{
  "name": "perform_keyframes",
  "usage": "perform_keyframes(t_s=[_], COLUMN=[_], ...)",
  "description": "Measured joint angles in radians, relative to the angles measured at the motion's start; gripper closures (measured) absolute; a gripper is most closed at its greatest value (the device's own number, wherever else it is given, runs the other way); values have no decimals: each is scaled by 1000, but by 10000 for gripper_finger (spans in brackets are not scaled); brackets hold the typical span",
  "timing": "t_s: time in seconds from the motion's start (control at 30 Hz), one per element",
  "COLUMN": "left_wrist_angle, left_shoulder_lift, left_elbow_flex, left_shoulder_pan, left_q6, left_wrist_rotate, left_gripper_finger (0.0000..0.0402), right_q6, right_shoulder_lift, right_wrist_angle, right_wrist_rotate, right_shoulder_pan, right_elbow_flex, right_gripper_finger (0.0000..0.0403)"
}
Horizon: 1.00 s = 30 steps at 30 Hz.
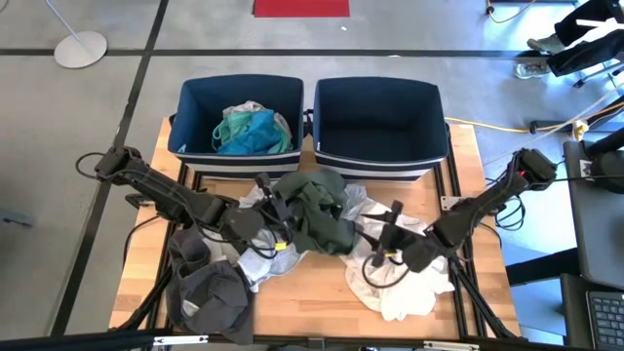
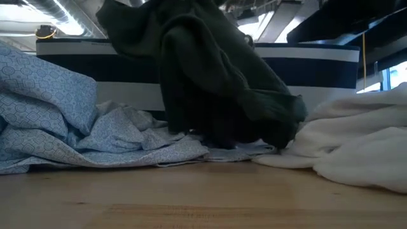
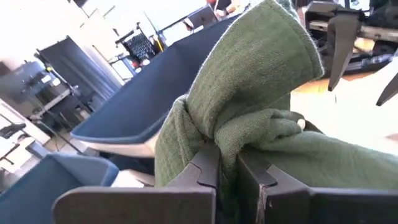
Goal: Sort clothes
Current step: Put the green long sleeve polo shirt into the left laundry bin
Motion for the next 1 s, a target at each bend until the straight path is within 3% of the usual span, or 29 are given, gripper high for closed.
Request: perform_keyframes(t_s=[0.23, 0.53, 1.0], left_wrist_angle=[226, 464, 519], left_shoulder_lift=[0, -48, -337], left_elbow_flex=[0, 0, 0], left_shoulder_pan=[-9, -9, 55], left_q6=[245, 558, 677], left_wrist_rotate=[-2, -80, -72], left_gripper_finger=[391, 386, 385], right_q6=[84, 99, 101], right_shoulder_lift=[17, 22, 81], right_wrist_angle=[-91, -96, -87], right_wrist_rotate=[44, 55, 72], right_shoulder_pan=[11, 11, -4], right_elbow_flex=[-2, -2, -2], right_gripper_finger=[189, 189, 189])
